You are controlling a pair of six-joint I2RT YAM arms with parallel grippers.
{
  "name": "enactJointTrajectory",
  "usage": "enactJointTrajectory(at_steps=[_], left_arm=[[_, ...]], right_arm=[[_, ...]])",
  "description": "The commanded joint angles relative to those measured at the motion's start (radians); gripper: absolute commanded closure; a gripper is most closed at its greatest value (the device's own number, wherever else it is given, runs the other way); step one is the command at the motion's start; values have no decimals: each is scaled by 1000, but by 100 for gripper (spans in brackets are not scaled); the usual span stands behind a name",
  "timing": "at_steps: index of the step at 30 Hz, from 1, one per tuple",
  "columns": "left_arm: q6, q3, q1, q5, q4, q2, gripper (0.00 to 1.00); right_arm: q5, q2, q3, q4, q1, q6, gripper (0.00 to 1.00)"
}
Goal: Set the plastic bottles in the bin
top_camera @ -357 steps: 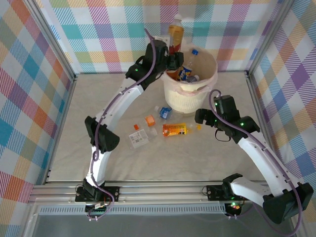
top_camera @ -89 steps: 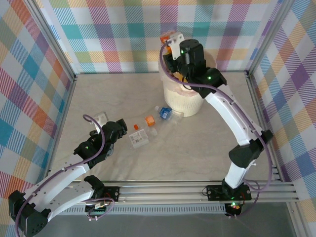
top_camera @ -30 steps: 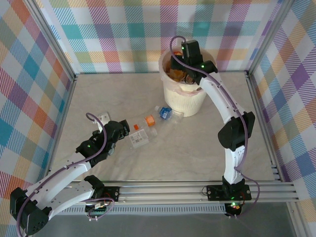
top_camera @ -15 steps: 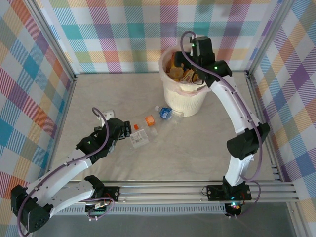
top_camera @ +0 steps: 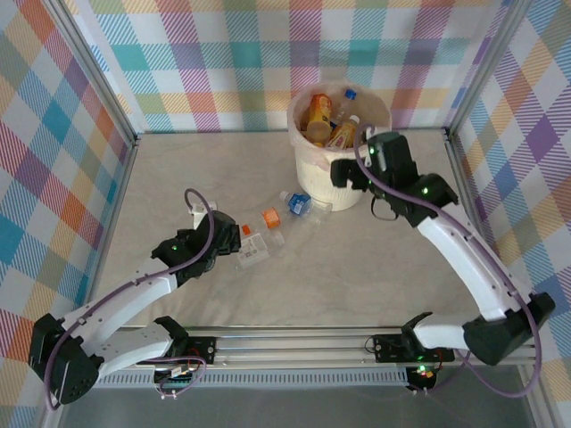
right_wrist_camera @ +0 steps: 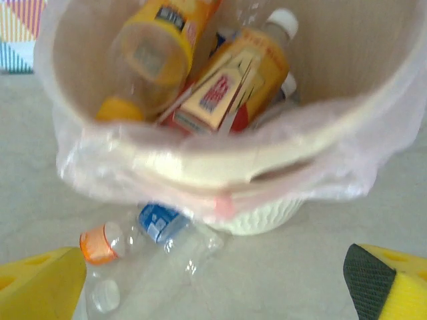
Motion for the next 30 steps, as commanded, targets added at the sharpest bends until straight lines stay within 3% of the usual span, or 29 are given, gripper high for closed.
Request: enactJointTrajectory(at_steps=[1, 6, 13, 21, 30], left_arm=[[5, 41, -6, 18, 15, 34, 0], [-15, 62, -6, 13, 26, 93, 0], [-111, 111, -4, -103, -55, 176, 0], [-152, 103, 10, -124, -53, 180, 0], [-170, 79, 32, -125, -54, 146, 0]], right_arm=[[60, -41, -94, 6, 65, 29, 0], [115, -29, -208, -3, 154, 23, 0], [89, 76, -260, 63, 228, -69, 0], [39, 240, -253, 139, 234, -137, 0], [78, 413, -231, 224, 234, -209, 0]])
